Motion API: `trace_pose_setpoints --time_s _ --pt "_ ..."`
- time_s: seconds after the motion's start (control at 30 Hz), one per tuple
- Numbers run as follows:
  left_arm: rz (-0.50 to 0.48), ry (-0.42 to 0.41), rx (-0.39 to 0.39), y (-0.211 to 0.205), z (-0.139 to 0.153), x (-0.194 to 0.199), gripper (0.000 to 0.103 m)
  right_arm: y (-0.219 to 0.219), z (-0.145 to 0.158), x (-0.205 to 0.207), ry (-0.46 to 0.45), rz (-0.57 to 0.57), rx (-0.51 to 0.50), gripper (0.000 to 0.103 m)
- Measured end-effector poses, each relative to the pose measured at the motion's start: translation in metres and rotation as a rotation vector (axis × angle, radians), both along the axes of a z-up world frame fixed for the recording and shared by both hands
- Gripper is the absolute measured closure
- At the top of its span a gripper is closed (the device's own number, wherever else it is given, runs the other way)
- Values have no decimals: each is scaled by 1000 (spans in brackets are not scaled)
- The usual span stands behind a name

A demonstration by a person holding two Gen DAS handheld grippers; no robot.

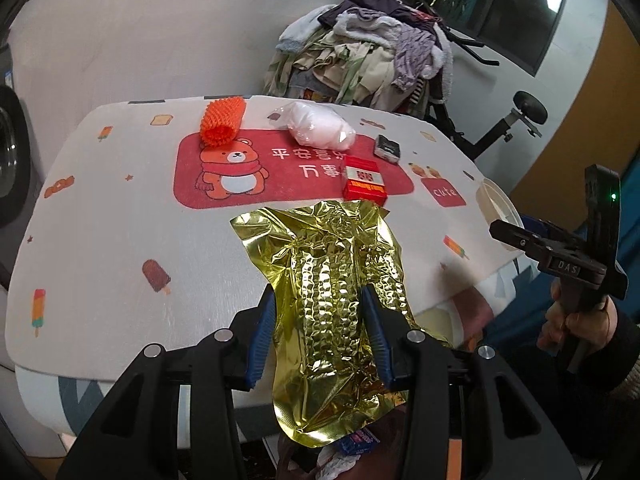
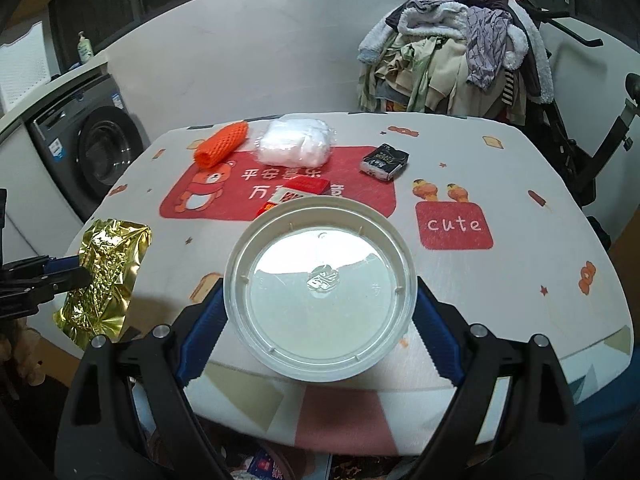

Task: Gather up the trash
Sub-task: 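Lower both tools to the brown bin and release the foil wrapper and lid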

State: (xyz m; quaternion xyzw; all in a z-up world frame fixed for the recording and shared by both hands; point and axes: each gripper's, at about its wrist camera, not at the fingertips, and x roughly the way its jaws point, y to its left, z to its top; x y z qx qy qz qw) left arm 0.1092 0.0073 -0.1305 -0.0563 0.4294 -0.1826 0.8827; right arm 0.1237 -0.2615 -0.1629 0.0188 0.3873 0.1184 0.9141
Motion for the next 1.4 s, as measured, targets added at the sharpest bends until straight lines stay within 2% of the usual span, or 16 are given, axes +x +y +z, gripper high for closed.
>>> trace_pose_setpoints --time_s 0.33,0.63,1.0,1.4 --pt "-50 -11 19 -7 -1 -55 61 9 6 -42 -26 43 7 17" --pt "-88 -28 54 -15 -7 -101 60 13 -1 -78 -17 73 21 17" --pt "-146 -9 85 -34 -30 -132 59 14 -3 -96 -2 77 37 16" --pt "-145 24 67 -35 -42 -140 58 26 -14 -102 28 103 40 16"
